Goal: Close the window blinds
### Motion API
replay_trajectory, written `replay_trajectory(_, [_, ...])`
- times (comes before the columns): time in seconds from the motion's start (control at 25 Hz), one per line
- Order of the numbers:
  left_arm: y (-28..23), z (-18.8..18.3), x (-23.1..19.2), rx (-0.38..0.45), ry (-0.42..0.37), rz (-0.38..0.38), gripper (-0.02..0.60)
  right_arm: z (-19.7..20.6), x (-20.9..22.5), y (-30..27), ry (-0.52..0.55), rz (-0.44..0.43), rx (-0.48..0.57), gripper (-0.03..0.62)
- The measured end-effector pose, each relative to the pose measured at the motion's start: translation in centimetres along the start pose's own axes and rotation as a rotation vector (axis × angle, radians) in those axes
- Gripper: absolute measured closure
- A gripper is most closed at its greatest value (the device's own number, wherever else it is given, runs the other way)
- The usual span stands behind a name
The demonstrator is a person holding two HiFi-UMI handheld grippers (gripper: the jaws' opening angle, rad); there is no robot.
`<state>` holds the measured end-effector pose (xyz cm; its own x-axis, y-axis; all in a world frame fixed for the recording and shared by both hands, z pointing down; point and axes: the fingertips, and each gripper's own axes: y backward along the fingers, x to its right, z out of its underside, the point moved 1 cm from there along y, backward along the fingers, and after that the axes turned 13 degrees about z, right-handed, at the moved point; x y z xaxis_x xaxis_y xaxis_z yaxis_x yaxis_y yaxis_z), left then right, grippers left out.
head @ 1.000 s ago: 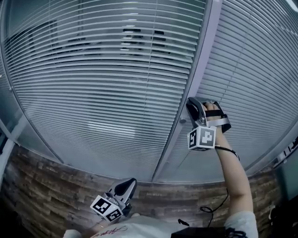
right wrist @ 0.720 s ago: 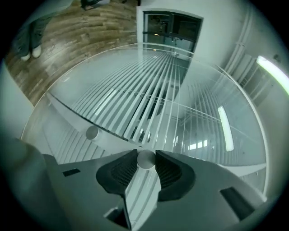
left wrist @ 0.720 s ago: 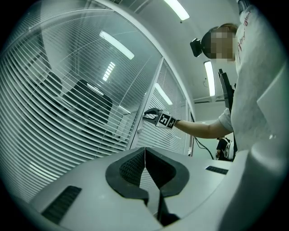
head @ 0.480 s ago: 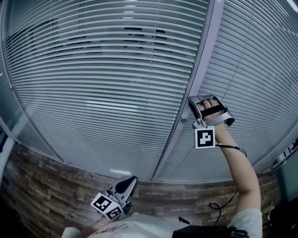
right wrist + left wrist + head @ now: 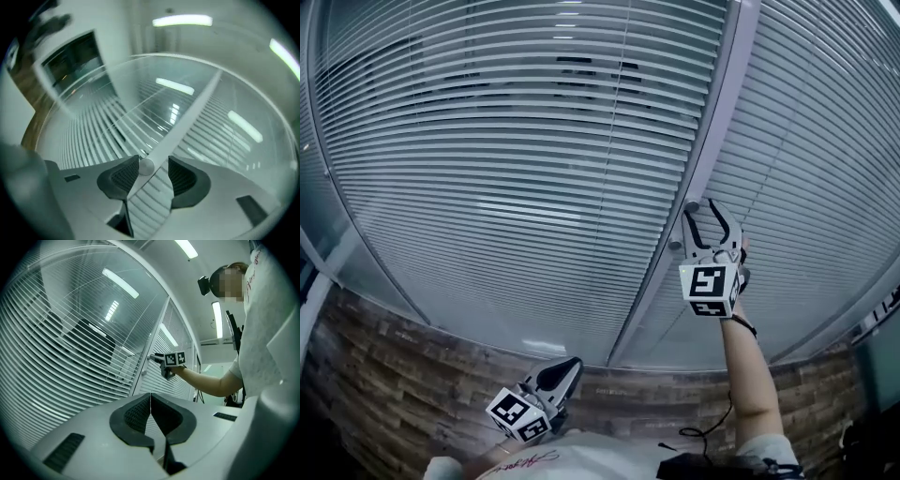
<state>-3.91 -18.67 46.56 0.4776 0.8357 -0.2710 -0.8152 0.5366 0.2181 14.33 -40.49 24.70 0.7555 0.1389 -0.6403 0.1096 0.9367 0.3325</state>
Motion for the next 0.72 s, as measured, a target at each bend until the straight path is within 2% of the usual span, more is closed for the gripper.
replay_trajectory(0.08, [-0.2, 0.1, -0.1, -0.014, -0.002, 0.004, 0.563, 0.9, 0.4, -0.6, -0.374, 0.017, -0.082, 0.411])
replay_trajectory(0.12, [-0.4, 0.2, -0.1, -0.02, -0.005, 0.007, 0.563, 1.4, 0.6, -0.8, -0.517, 0.04, -0.106, 0.411])
replay_trajectory(0.16, [-0.4, 0.3, -0.1, -0.023, -0.008, 0.008, 0.563, 2.0, 0.7, -1.0, -0.612, 0.073, -0.123, 0.411])
replay_trajectory(0.2, [-0.5, 0.3, 0.0, -0.025, -0.007, 0.009, 0.563, 2.4, 0.8, -1.0, -0.66, 0.104, -0.135, 0.411])
replay_trajectory(0.48, [-0.4, 0.8, 0.3, -0.046, 0.007, 0.017, 0.563, 1.6, -0.6, -1.7, -0.651, 0.15, -0.15, 0.413])
replay_trajectory(0.64, [0.1, 0.6, -0.1, -0.034, -0.003, 0.009, 0.563, 1.9, -0.3, -2.2, -0.653, 0.174, -0.157, 0.459])
replay_trajectory(0.72, [0.3, 0.6, -0.3, -0.033, -0.003, 0.003, 0.563, 1.8, -0.5, -2.2, -0.584, 0.182, -0.138, 0.461])
